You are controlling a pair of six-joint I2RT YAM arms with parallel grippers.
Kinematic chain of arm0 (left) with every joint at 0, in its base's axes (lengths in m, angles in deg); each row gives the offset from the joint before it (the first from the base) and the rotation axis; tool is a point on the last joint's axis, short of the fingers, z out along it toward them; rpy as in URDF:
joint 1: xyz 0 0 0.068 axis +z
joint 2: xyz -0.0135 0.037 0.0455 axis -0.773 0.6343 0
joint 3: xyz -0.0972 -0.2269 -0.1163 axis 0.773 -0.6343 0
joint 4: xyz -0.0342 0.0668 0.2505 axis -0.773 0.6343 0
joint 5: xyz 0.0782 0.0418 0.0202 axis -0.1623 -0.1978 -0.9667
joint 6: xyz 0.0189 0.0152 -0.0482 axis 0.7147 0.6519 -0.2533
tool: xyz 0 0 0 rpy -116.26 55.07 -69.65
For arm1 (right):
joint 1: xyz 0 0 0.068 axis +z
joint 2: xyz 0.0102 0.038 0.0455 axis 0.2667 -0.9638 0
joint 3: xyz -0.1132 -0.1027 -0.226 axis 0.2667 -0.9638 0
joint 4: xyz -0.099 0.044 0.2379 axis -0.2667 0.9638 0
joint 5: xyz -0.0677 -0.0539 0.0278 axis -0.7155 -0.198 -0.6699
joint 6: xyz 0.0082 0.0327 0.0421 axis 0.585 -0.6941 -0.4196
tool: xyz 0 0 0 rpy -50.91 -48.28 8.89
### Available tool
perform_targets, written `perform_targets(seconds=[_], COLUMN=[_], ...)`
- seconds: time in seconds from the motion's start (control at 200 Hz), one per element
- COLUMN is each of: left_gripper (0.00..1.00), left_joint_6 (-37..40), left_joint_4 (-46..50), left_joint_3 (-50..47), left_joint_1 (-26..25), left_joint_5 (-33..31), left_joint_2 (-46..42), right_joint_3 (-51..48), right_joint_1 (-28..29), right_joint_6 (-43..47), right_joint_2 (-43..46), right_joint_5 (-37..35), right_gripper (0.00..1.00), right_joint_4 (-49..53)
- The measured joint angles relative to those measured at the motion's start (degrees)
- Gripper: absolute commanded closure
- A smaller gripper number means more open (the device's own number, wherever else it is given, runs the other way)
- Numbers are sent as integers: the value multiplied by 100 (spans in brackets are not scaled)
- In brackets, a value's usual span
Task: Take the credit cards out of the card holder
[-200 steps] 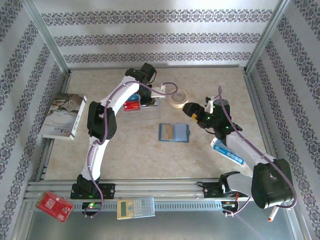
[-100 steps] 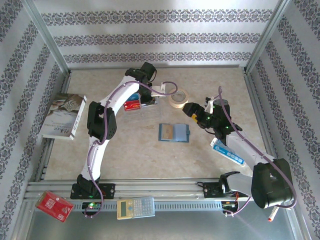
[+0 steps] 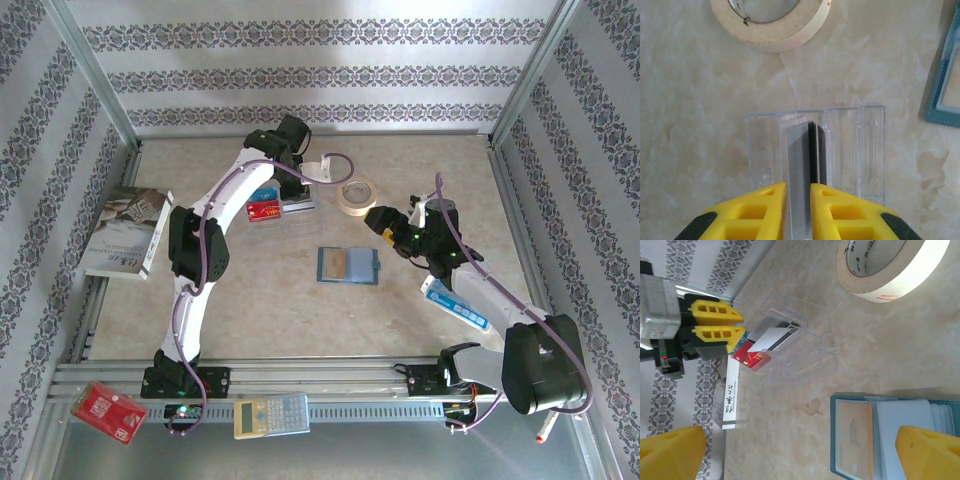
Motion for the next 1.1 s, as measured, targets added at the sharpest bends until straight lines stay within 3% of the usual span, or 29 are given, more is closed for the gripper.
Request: perform_targets(seconds=[0.26, 0.515, 1.099], left_gripper=[57, 56, 55], left_joint_6=[-1322, -2374, -2686], left_joint_4=[-162, -105, 221], left_joint_3=[-232, -675, -129], left_joint_1=[0, -151, -221], left_joint_5=[636, 1318, 507], left_joint_2=[-494, -540, 310], right_joint_3=[0, 0, 0], right_joint_1=[4, 4, 44], right_joint_6=[2, 4, 4], right_joint_2=[-175, -275, -286], right_joint_5=[0, 0, -2], right_gripper=[3, 3, 3], right_joint_4=[-2, -2, 0])
